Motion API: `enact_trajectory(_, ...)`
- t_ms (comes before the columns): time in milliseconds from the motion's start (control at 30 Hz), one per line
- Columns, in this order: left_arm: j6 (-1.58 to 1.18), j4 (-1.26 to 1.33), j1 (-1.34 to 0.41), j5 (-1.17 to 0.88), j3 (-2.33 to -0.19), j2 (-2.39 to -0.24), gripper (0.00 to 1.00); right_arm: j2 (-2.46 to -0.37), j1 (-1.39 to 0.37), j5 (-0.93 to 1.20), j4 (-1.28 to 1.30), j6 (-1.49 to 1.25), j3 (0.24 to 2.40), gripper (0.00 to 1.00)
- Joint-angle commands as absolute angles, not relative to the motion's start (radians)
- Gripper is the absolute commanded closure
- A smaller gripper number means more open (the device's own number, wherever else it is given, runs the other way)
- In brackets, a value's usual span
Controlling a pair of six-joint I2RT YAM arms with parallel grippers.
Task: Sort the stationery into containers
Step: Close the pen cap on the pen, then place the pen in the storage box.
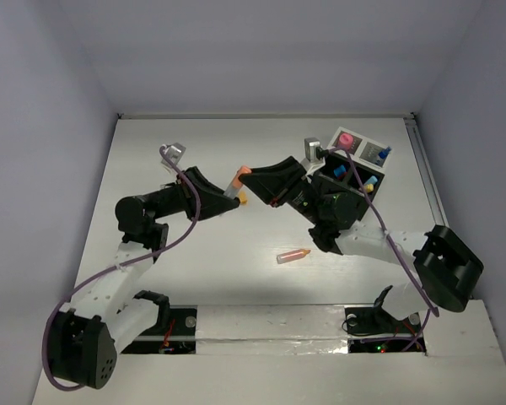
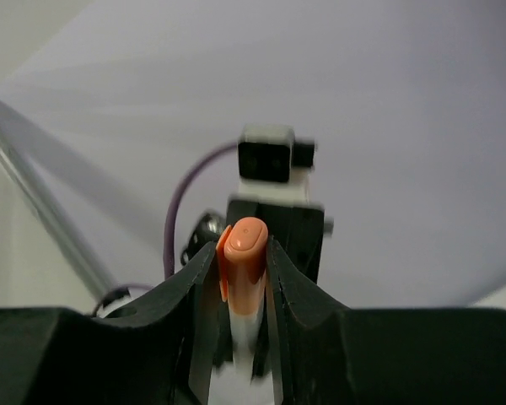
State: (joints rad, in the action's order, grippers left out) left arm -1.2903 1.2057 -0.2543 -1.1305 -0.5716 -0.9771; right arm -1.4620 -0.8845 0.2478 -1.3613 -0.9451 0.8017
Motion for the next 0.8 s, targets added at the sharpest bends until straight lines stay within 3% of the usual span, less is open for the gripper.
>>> enact_trajectory(0, -1.097, 1.076, -0.244, -0.887, -0.614, -0.872, 0.79, -1.473, -0.95, 0.431, -1.143, -0.943, 0.756, 1.0)
enact_trajectory(33, -1.01, 1.007, -0.244, -0.887, -0.614, -0.847, 0.7, -1.471, -0.924, 0.417, -1.15, -0.956, 0.761, 1.0)
enact_trajectory(67, -0.959, 0.936, -0.244, -0.884, -0.614, -0.824, 0.52, -1.474, -0.91, 0.402, -1.163, -0.968, 0.767, 1.0)
enact_trajectory(167, -0.756, 0.628, -0.244, -0.853, -0.627, -0.727, 0.3, -1.492, -0.853, 0.351, -1.204, -1.02, 0.805, 1.0)
enact_trajectory(300, -0.57, 0.268, -0.244, -0.779, -0.644, -0.605, 0.18, -1.577, -0.782, 0.321, -1.299, -1.1, 0.87, 1.0)
enact_trajectory(333, -0.54, 0.218, -0.244, -0.743, -0.659, -0.562, 0.03, -1.589, -0.772, 0.321, -1.321, -1.11, 0.882, 1.0)
enact_trajectory(567, -0.388, 0.006, -0.244, -0.578, -0.701, -0.466, 0.01, -1.502, -0.622, 0.281, -1.246, -1.037, 0.835, 1.0)
enact_trajectory(667, -0.367, 0.011, -0.244, -0.574, -0.657, -0.477, 0.01, -1.32, -0.508, 0.23, -0.989, -0.886, 0.773, 1.0)
enact_trajectory(700, -0.362, 0.009, -0.244, -0.578, -0.637, -0.486, 0.01, -1.266, -0.49, 0.131, -0.757, -0.755, 0.784, 1.0)
enact_trajectory(767, -0.344, 0.003, -0.253, -0.577, -0.632, -0.495, 0.01, -1.118, -0.462, -0.012, -0.562, -0.62, 0.792, 1.0)
